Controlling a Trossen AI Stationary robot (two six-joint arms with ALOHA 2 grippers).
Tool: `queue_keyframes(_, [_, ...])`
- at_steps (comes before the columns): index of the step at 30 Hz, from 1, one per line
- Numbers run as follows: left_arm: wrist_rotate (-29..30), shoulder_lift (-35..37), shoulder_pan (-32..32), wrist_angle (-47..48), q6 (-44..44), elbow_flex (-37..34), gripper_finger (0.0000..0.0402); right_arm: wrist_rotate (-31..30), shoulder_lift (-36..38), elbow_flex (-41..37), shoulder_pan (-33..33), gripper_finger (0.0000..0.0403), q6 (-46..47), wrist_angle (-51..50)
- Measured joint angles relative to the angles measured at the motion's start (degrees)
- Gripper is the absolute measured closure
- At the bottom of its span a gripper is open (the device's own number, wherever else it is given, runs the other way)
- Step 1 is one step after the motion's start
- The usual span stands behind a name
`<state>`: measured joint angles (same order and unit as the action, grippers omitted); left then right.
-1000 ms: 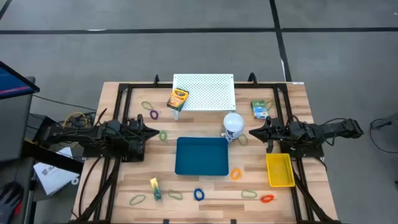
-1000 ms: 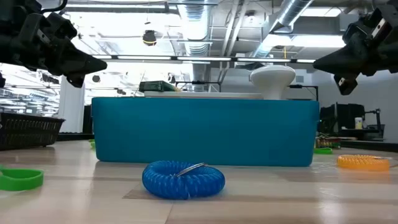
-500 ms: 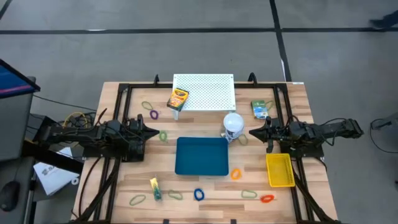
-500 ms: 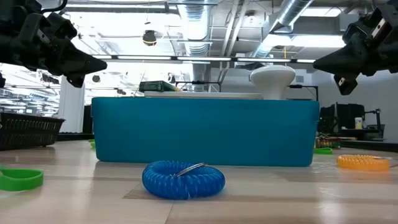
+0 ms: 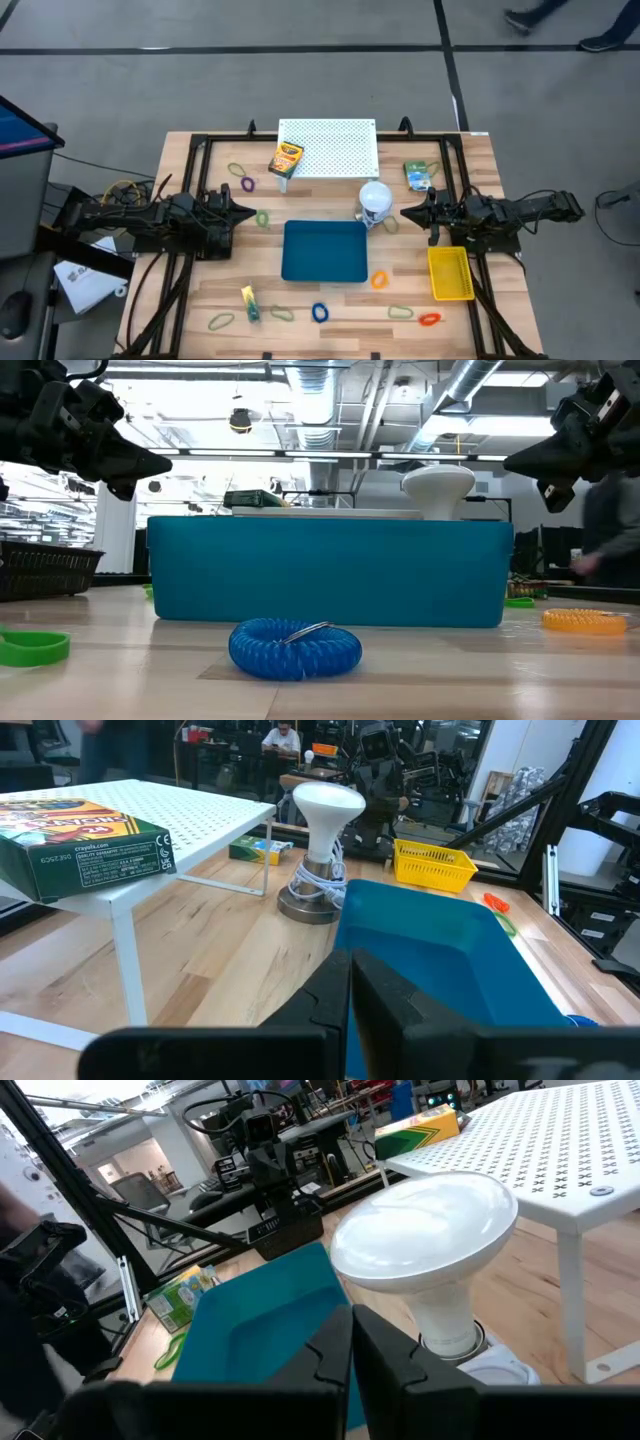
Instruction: Pick & Place Office Desk Supplies
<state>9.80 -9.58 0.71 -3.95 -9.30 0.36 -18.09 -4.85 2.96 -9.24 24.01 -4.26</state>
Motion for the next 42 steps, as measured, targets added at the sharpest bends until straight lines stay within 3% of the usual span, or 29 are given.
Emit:
queue_keyframes(21, [0.28, -0.38, 0.02, -2.04, -0.95, -0.02, 0.0394, 0.0, 0.01, -0.02, -0.01, 0.0392, 0.02, -0.01])
queue_keyframes(27, [-1.7, -0.66, 0.13, -8.44, -35.0, -0.01, 0.0394, 0.0, 0.01, -0.02, -0.01, 0.0392, 0.01, 0.01])
queue_keyframes(29, [-1.67, -0.67, 0.13, -10.3, -42.21, -0.02, 0.0394, 0.0, -0.01, -0.02, 0.0, 0.0392, 0.02, 0.01])
queue_keyframes(34, [-2.05, -0.64, 0.13, -15.93, -49.54, -0.02, 0.0394, 0.0, 0.0, -0.02, 0.0, 0.0392, 0.02, 0.0])
queue_keyframes(42, [-4.44, -1.17, 0.22, -16.75, -60.26, -0.02, 0.0394, 0.0, 0.0, -0.01, -0.01, 0.0392, 0.0, 0.0])
